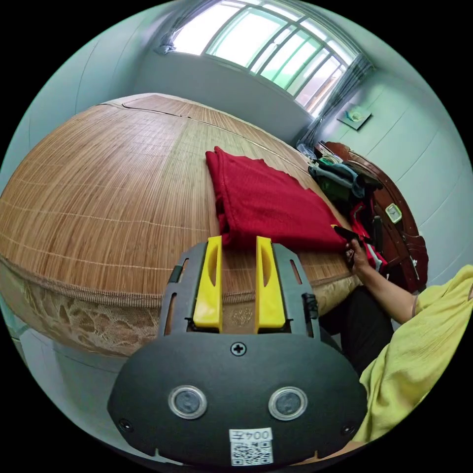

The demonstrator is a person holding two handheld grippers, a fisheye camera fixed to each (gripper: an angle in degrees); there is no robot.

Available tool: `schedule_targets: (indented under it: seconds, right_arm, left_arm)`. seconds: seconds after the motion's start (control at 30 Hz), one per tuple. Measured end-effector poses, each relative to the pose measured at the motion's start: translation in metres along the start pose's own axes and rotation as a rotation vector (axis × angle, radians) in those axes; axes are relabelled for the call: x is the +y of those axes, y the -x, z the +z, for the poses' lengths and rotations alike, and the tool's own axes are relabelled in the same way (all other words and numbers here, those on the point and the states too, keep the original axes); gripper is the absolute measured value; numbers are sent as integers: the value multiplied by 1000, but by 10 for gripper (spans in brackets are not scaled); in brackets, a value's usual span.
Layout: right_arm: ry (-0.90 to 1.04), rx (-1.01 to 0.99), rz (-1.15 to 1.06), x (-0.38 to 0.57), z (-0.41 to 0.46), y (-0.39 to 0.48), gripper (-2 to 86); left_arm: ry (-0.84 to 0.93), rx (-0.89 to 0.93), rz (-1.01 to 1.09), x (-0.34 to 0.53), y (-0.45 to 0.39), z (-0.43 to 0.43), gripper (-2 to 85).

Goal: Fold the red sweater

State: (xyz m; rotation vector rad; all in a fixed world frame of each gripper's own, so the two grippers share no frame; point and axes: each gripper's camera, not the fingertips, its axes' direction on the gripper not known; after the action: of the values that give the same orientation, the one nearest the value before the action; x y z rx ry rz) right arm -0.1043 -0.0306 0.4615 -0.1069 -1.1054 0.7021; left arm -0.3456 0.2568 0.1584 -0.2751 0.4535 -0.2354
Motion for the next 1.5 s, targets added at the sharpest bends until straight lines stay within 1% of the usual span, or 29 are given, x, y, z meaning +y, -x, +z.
schedule_targets:
  seconds: [0.13, 0.27, 0.33, 0.43, 0.53, 0.67, 0.8, 0.83, 0.9, 0.97, 1.0, 1.07, 1.13, 1.23, 1.3, 1.37, 1.4, 1.43, 1.5]
  right_arm:
    - [2, -1, 1, -3, -2, 0, 99]
    - [2, 2, 1, -7, -4, 0, 99]
    - [3, 3, 2, -9, -6, -1, 99]
    - [3, -1, 5, -12, -8, -2, 99]
    - [4, -3, 8, -15, -10, -4, 99]
    - [4, -1, 7, -19, -14, -6, 98]
    - [4, -6, 9, -22, -19, -9, 98]
    - [4, -9, 10, -24, -21, -10, 98]
    - [4, -14, 13, -25, -23, -12, 98]
    - [3, -21, 16, -28, -27, -16, 97]
    - [2, -22, 17, -29, -28, -17, 97]
    - [2, -22, 17, -31, -32, -19, 98]
    - [2, -23, 17, -33, -35, -21, 98]
    - [2, -25, 18, -36, -41, -26, 97]
    - [1, -27, 19, -37, -44, -29, 97]
    - [-1, -27, 18, -39, -49, -32, 97]
    - [-1, -26, 19, -40, -51, -33, 97]
    - [-1, -27, 20, -41, -53, -36, 97]
    - [-1, -29, 20, -42, -57, -39, 97]
  left_arm:
    - [50, -42, 86, -6, -4, 9, 108]
    - [63, 18, 141, -10, -10, 15, 90]
    - [62, 8, 158, -9, -13, 16, 80]
    - [59, 36, 132, -6, -8, 14, 55]
    - [141, 11, 126, -7, -1, 15, 39]
    - [141, 63, 80, -6, 12, 17, 32]
    - [162, 59, 66, -7, -6, 10, 34]
    - [160, 23, 90, -6, -19, 2, 35]
    - [99, -40, 118, -5, -43, -19, 38]
    - [-63, -38, 160, -10, -82, -39, 45]
    - [-83, -27, 165, -13, -91, -39, 48]
    - [-85, 63, 213, -34, -133, -12, 63]
    - [-38, 91, 256, -53, -167, 21, 68]
    - [-9, 10, 276, -77, -210, 72, 72]
    - [40, -13, 275, -86, -225, 105, 76]
    - [176, -53, 277, -85, -238, 152, 78]
    - [196, -68, 281, -82, -241, 160, 78]
    - [122, -136, 293, -71, -249, 161, 76]
    - [107, -232, 335, -64, -269, 165, 72]
